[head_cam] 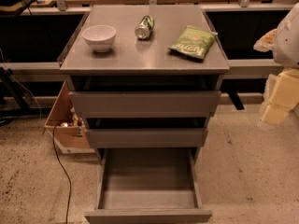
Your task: Place green can into bottom drawer
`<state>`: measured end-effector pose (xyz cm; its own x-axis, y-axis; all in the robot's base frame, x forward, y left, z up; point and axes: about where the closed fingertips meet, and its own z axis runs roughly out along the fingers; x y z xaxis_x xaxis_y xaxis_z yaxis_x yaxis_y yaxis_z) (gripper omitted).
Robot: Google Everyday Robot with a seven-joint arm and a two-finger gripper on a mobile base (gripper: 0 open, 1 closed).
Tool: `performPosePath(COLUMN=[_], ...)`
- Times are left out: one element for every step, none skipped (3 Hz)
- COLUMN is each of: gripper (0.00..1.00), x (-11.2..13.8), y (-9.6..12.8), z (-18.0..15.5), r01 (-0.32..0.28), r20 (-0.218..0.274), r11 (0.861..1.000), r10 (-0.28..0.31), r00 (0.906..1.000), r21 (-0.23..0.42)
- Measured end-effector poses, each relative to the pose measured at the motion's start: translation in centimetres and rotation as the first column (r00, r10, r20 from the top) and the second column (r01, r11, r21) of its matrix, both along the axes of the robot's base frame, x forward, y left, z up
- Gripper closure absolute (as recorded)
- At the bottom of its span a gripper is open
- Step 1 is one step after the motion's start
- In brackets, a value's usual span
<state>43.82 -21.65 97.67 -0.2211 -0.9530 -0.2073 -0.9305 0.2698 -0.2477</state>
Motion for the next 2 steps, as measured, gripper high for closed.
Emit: performPosePath(gripper=[0.00, 0.00], x=[0.0, 2.0], y=[0.0, 1.9], z=[0.0, -0.2], r01=[0.000, -0.001], r20=[0.000, 0.029], r11=[1.000, 0.999], r10=[0.000, 0.000], r00=[1.0000, 0.9996], r21=[0.000, 0.044])
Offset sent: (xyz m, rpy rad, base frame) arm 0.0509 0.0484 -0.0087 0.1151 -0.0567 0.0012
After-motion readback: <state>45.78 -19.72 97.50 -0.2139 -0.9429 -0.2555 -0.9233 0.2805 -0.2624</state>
